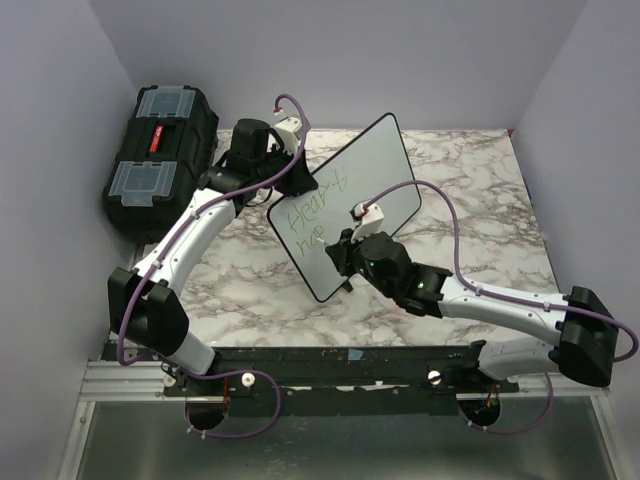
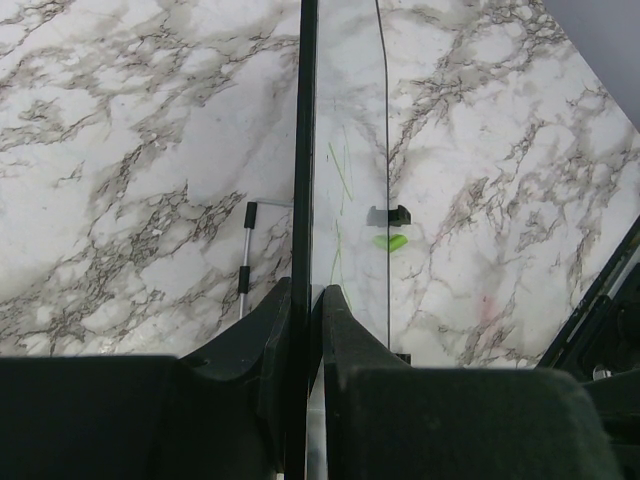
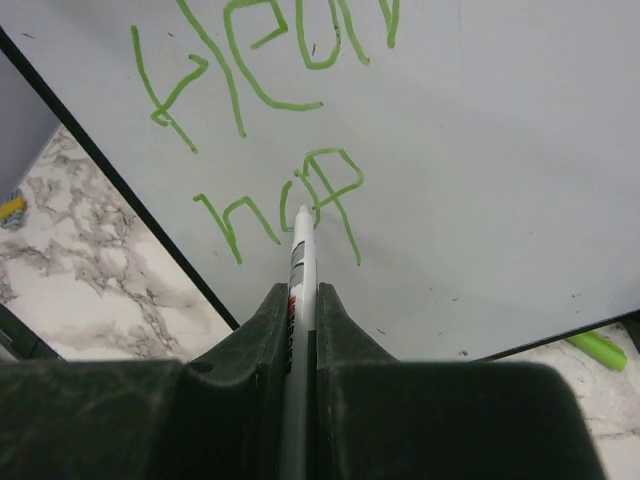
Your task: Write a sentence on the whiteboard
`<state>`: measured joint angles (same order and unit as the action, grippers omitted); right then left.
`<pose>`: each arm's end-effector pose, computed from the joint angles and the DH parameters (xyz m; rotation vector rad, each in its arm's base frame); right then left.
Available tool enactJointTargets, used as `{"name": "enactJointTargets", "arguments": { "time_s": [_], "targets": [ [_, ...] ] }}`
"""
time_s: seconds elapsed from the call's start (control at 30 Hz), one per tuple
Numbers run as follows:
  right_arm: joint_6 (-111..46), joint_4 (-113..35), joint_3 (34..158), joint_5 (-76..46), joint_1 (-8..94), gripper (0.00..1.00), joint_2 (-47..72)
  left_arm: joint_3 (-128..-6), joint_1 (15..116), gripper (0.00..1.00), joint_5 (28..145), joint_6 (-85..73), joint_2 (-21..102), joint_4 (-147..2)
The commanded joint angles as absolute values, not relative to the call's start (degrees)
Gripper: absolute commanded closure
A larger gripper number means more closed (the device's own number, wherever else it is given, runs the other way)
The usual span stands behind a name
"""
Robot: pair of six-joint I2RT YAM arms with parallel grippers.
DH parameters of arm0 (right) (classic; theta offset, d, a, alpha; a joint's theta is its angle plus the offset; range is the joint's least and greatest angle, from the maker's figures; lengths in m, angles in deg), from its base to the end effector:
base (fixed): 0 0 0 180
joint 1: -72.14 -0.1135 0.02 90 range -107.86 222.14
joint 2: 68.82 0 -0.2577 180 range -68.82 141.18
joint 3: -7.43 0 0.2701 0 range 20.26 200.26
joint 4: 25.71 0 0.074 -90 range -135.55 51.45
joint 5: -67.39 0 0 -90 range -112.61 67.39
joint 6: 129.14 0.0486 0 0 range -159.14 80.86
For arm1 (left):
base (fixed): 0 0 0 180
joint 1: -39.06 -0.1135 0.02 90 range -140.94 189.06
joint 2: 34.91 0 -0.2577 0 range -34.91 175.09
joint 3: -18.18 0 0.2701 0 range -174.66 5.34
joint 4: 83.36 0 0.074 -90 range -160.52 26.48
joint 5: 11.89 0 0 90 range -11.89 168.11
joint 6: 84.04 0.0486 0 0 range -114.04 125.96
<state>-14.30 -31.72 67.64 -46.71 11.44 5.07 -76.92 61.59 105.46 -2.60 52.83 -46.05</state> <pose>0.1751 0.2714 0.2573 -0.3147 1.9050 0.6139 0.3417 -0.1659 0.3471 0.5524 2.0630 -0.8233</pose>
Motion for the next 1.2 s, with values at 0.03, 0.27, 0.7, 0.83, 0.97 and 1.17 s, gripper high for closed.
{"name": "enactJointTargets", "arguments": {
  "time_s": [0.03, 0.27, 0.7, 0.83, 0.97, 1.17],
  "targets": [
    [-16.4, -29.9, 66.7, -46.5, 11.4, 0.99, 0.5, -75.0, 62.4, 1.00, 101.7, 1.7, 53.5, -41.8],
    [-18.5, -29.5, 66.8, -50.5, 11.4, 0.99, -0.1, -75.0, 62.4, 1.00, 101.7, 1.6, 53.3, -41.8],
    [-16.6, -29.9, 66.3, -42.0, 18.7, 0.99, -1.1, -75.2, 62.4, 1.00, 101.7, 1.7, 53.5, -41.6],
    [-13.5, -30.5, 64.7, -36.8, 23.9, 0.99, -3.1, -75.4, 62.4, 1.00, 101.5, 1.8, 53.5, -41.1],
    [-9.2, -30.3, 62.3, -29.8, 31.1, 0.99, -4.5, -75.5, 62.4, 1.00, 101.3, 1.7, 53.2, -40.8],
    [-8.9, -30.5, 61.3, -29.0, 31.5, 0.99, -5.0, -75.3, 62.4, 1.00, 101.1, 1.6, 52.6, -40.9]
  ]
}}
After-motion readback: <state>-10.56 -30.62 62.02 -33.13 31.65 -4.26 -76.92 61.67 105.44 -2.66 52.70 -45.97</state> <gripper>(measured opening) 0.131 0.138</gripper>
